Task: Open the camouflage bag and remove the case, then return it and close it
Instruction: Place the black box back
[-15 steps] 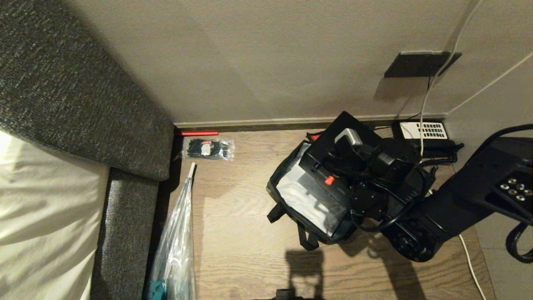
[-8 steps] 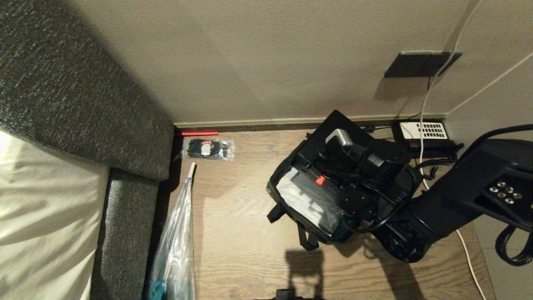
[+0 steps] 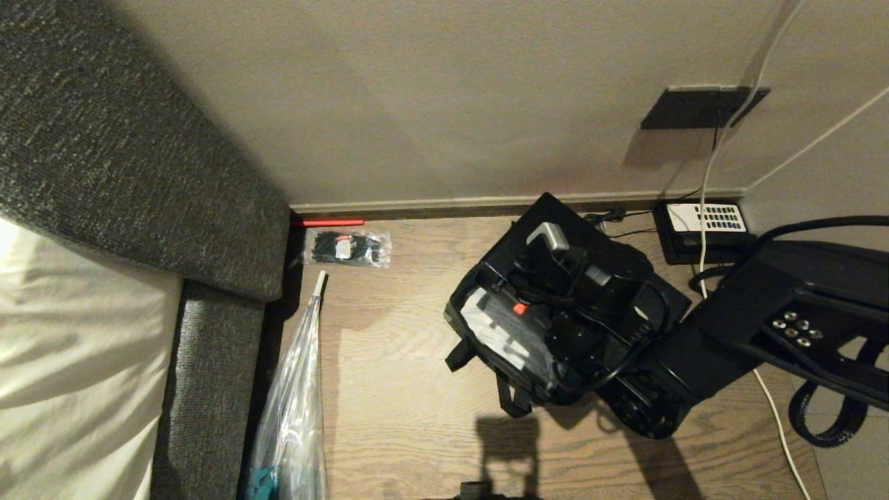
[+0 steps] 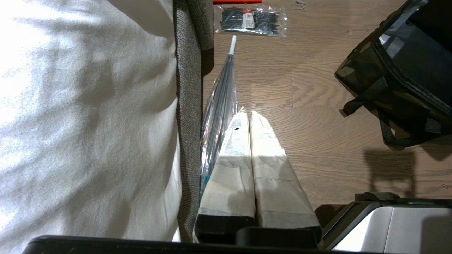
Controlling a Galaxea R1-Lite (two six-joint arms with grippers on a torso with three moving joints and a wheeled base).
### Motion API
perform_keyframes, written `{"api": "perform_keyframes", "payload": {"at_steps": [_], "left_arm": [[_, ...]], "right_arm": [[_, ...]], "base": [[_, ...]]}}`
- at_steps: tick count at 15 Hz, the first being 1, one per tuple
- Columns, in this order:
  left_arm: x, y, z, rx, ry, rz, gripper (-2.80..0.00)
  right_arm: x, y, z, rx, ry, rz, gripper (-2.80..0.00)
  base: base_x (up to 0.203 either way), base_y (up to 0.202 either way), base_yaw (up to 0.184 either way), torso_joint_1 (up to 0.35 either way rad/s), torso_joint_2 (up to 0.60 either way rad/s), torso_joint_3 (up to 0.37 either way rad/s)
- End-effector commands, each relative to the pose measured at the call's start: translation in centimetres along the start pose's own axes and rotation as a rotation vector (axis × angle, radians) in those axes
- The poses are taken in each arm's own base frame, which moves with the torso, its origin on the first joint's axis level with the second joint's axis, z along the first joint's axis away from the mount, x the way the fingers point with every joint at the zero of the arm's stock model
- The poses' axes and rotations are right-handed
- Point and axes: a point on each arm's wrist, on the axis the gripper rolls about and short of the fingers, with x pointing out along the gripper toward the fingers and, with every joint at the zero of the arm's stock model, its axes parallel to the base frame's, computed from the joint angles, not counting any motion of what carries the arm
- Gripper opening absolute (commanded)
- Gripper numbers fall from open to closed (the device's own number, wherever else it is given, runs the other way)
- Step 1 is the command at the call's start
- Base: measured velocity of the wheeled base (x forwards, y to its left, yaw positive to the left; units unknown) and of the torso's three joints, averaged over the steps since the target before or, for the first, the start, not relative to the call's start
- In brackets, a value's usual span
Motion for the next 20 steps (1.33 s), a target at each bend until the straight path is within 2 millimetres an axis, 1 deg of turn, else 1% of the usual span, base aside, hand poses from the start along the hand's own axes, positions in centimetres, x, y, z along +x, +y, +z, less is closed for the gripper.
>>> {"api": "perform_keyframes", "payload": {"at_steps": [1, 10, 13, 17, 19, 20], "left_arm": [[0.0, 0.0, 0.0, 0.0, 0.001, 0.001, -2.8], [0.0, 0.0, 0.0, 0.0, 0.001, 0.0, -2.8], [0.0, 0.0, 0.0, 0.0, 0.001, 0.001, -2.8], [0.0, 0.0, 0.0, 0.0, 0.001, 0.0, -2.8], [0.0, 0.0, 0.0, 0.0, 0.001, 0.0, -2.8], [0.0, 0.0, 0.0, 0.0, 0.001, 0.0, -2.8]], "right_arm": [[0.0, 0.6, 0.0, -0.006, 0.01, -0.003, -2.8], [-0.4, 0.8, -0.2, -0.016, 0.008, 0.005, -2.8], [-0.7, 1.4, -0.3, -0.026, 0.002, 0.014, -2.8], [-1.1, 1.2, -0.2, -0.019, -0.005, 0.019, -2.8], [-1.1, 1.4, -0.3, -0.025, -0.005, 0.021, -2.8], [-1.2, 1.9, -0.4, -0.034, -0.004, 0.025, -2.8]], "base": [[0.0, 0.0, 0.0, 0.0, 0.0, 0.0], [0.0, 0.0, 0.0, 0.0, 0.0, 0.0], [0.0, 0.0, 0.0, 0.0, 0.0, 0.0], [0.0, 0.0, 0.0, 0.0, 0.0, 0.0], [0.0, 0.0, 0.0, 0.0, 0.0, 0.0], [0.0, 0.0, 0.0, 0.0, 0.0, 0.0]]}}
